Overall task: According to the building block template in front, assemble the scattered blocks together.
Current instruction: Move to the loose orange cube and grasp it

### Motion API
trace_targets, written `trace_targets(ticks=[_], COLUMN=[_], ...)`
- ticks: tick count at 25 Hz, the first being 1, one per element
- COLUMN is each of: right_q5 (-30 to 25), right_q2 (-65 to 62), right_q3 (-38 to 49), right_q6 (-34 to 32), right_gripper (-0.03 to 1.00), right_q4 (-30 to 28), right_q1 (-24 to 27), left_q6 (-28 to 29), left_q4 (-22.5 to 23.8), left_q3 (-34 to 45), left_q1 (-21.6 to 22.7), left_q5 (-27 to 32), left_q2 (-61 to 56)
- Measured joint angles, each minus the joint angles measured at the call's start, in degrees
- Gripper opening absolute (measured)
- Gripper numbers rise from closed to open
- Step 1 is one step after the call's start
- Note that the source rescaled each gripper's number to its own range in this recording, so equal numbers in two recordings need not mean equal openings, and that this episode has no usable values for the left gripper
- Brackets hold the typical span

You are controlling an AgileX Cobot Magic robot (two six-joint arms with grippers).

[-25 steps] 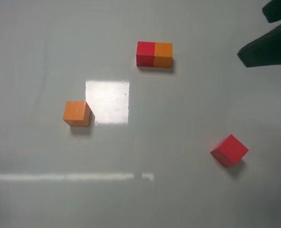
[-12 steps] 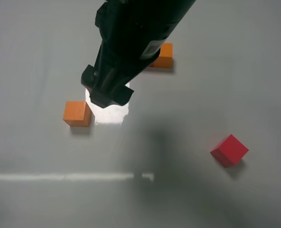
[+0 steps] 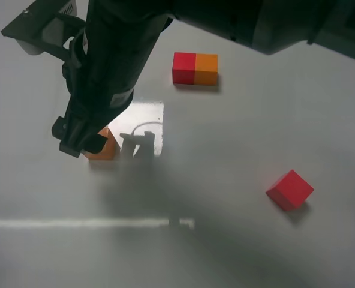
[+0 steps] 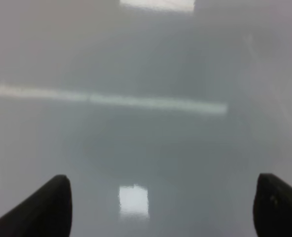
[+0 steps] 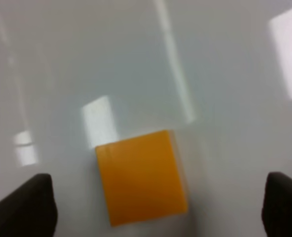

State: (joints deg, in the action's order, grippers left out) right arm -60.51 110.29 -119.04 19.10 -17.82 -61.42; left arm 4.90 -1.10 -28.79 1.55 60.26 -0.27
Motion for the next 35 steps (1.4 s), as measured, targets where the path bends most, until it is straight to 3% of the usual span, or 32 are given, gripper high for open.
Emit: trace_targets(ticks=[10,21,26,35], right_q5=[2.94,2.49,1.61,0.75], right_q2=[4.16,6.98,7.10,7.10], right_q3=[-0.46,-0.54,-0.54,-0.60], right_q6=[1.28,1.44,1.67,1.99], right_gripper=[1.00,0.89,0.73,0.32], right_q4=[-0.90,-2.79,-4.31,-5.16], right_q1=[0.00,0.00,0.00,0.00], left_q6=[-0.05,-0.05,-0.05,-0.05], left_q4=[-0.02,-0.13,-0.15,-0.20], left_q3=[0.00,0.00,0.00,0.00], left_q1=[0.00,0.00,0.00,0.00], left_q5=[0.00,0.00,0.00,0.00], left_q2=[0.00,0.00,0.00,0.00])
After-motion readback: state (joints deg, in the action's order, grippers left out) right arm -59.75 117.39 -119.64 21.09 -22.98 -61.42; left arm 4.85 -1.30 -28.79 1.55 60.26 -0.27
